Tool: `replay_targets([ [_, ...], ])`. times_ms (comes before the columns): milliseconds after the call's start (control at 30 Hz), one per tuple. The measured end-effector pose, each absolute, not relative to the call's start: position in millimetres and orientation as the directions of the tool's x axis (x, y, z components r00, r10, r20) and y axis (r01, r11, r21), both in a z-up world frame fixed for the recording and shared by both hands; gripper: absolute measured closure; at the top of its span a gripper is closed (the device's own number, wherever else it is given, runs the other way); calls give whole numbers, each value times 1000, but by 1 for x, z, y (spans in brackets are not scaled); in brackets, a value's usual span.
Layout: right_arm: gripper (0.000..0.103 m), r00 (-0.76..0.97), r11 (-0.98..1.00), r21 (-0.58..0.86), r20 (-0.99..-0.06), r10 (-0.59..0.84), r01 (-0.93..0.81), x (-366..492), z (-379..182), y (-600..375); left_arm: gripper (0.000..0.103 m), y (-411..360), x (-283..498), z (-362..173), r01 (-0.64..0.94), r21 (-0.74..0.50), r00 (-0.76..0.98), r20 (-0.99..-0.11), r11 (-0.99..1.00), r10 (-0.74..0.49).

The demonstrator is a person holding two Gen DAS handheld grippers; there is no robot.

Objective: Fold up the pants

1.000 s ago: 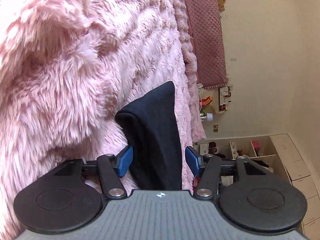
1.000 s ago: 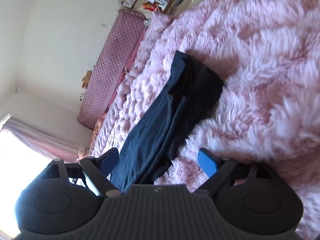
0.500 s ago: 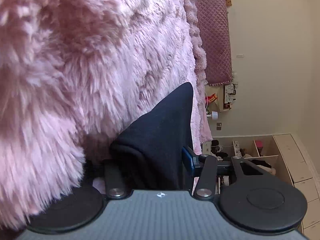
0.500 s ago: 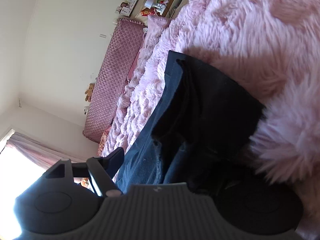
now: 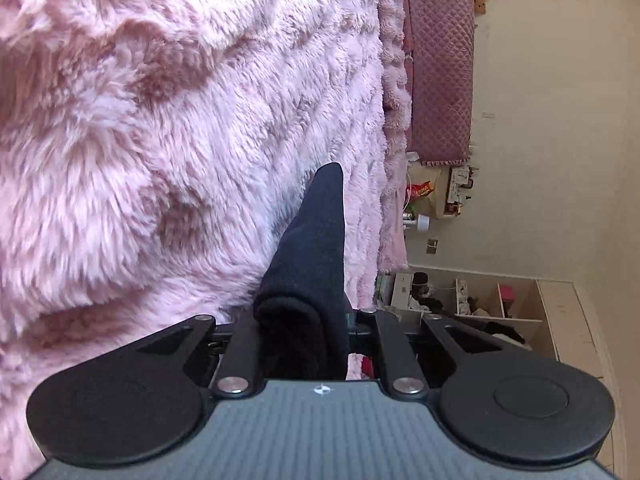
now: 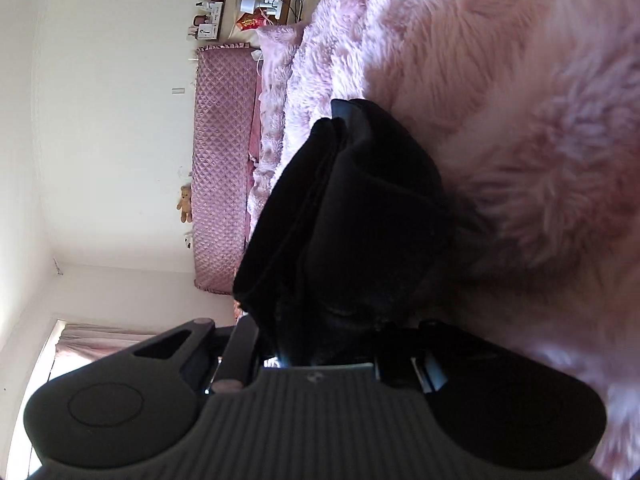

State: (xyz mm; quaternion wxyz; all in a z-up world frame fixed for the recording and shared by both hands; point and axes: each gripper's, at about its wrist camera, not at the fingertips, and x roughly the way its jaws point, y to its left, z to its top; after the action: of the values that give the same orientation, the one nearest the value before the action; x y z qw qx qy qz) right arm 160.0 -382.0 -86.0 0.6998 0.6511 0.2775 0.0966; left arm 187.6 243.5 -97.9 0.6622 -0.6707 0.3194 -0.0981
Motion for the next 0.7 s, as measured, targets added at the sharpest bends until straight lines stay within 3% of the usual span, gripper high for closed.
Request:
replay_targets([
  [100,91,820,43,967,-236,522,251,138,-88,-388,87,248,162,-94,-307,-944,738,-318,122,-595],
  [200,89,796,25,953,-267,543,302,113,-94,-395,87,250,132,-98,-324,-939,716,-325,119,-617],
  [300,84,751,73,919,-360,554,387,94,-99,-399,87,252,110,-111,-351,-934,707,-310,64,-635],
  [400,80,691,261,869,-493,529,419,87,-80,-402,84,255,104,-128,-364,-931,695,-279,11,-663],
  [467,66,690,411,812,-575,440,415,77,-56,-401,82,260,108,-137,-372,-928,694,-288,13,-660],
  [567,57,696,580,696,-659,285,423,60,-26,-401,69,266,118,-142,-322,-946,684,-264,44,-680],
  [600,57,702,626,646,-680,212,437,52,-14,-400,61,267,118,-142,-301,-952,678,-253,54,-690],
  [700,57,743,757,496,-668,21,424,34,18,-392,57,266,120,-144,-297,-954,667,-239,42,-705],
])
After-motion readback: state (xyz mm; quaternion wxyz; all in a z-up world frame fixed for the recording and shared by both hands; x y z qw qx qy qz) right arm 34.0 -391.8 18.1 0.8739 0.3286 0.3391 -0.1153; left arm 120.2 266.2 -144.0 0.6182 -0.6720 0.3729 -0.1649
